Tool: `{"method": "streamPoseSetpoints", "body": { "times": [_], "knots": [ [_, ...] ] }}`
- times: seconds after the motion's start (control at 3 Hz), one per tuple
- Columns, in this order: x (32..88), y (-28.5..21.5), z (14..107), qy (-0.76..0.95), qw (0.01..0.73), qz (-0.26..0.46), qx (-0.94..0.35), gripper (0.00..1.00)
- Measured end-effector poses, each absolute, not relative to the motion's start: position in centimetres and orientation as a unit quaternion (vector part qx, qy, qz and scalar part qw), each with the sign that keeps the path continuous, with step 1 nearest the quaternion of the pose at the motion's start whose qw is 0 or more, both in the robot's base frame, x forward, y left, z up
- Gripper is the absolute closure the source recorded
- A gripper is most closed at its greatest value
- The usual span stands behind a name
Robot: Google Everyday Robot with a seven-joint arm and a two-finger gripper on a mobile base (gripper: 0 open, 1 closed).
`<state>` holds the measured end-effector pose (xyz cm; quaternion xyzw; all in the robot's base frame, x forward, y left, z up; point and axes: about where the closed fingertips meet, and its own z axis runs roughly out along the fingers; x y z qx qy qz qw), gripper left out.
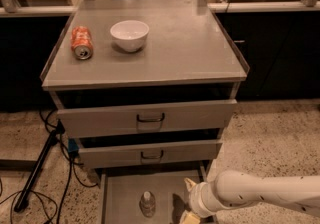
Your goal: Pick water bottle from bottom drawer and place on counter
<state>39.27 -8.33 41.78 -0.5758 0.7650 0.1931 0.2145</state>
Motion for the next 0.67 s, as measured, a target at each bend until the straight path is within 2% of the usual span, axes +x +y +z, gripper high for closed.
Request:
{"method": "streamPoseSetpoints", "body": {
  "times": [0.67],
  "knots": [
    [40.56, -6.62, 37.84, 0.76, 0.223, 0.196, -0.577, 0.0]
  ]
}}
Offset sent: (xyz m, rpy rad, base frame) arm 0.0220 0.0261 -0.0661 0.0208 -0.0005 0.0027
